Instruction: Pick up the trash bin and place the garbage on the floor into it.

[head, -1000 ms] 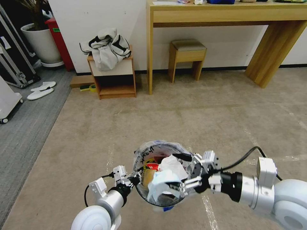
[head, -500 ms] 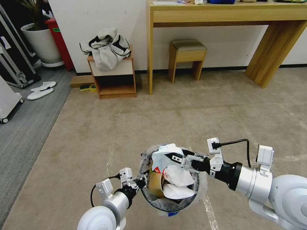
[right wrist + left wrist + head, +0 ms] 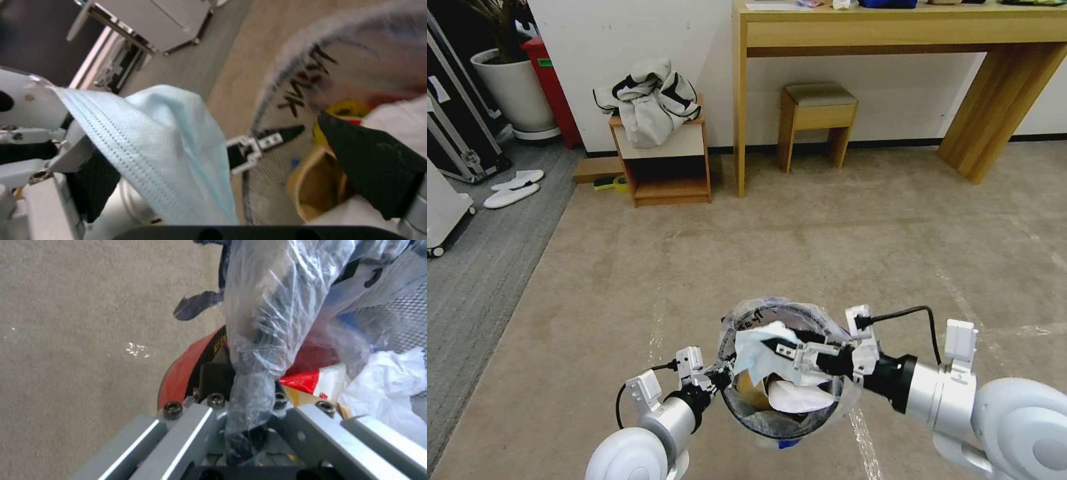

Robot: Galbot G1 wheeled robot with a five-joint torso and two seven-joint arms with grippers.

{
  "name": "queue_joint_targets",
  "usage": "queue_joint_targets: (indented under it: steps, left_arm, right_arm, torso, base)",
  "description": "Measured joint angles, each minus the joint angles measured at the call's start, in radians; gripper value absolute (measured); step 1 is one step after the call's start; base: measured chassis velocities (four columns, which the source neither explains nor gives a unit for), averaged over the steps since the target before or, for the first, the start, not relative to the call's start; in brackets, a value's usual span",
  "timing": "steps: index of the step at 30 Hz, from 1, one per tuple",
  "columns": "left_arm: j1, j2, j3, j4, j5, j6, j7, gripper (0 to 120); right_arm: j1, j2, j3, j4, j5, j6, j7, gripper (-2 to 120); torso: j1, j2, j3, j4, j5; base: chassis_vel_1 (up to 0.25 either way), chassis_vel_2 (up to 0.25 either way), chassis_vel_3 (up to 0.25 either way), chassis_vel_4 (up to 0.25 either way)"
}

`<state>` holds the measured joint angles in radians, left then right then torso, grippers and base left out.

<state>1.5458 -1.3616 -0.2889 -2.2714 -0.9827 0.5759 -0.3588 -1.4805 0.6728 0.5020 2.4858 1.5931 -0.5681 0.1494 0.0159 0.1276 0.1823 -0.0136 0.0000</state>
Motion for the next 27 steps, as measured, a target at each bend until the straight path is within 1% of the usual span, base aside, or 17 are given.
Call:
queue_joint_targets:
  steps: [7,13,19,27]
  left_arm:
    - [-0.006,0.002,-0.011,-0.001,-0.013,-0.001,-0.005,1]
    - [-0.01,0.004,-0.02,-0.006,-0.029,-0.004,-0.01,1]
    - [-0.012,0.003,-0.031,-0.012,-0.05,-0.007,-0.017,1]
    - [-0.015,-0.001,-0.034,-0.012,-0.063,-0.009,-0.024,1]
  right_arm:
    - [-0.008,-0.004,0.002,0.006,-0.009,-0.006,0.004,100]
    - [-0.034,-0.005,0.014,0.003,-0.056,-0.008,-0.005,100]
    - [-0.093,-0.001,0.044,-0.001,-0.124,-0.01,-0.028,100]
    - [-0.117,0.002,0.062,0.012,-0.142,-0.01,-0.032,100]
  torso:
    - [0.0,0.0,0.0,0.0,0.0]
    - [0.0,0.0,0.0,0.0,0.0]
    - [0.0,0.0,0.0,0.0,0.0]
    - [0.0,0.0,0.0,0.0,0.0]
  base:
    - [0.0,0.0,0.0,0.0]
    - [0.0,0.0,0.0,0.0]
    - [0.0,0.0,0.0,0.0]
    - [0.0,0.0,0.0,0.0]
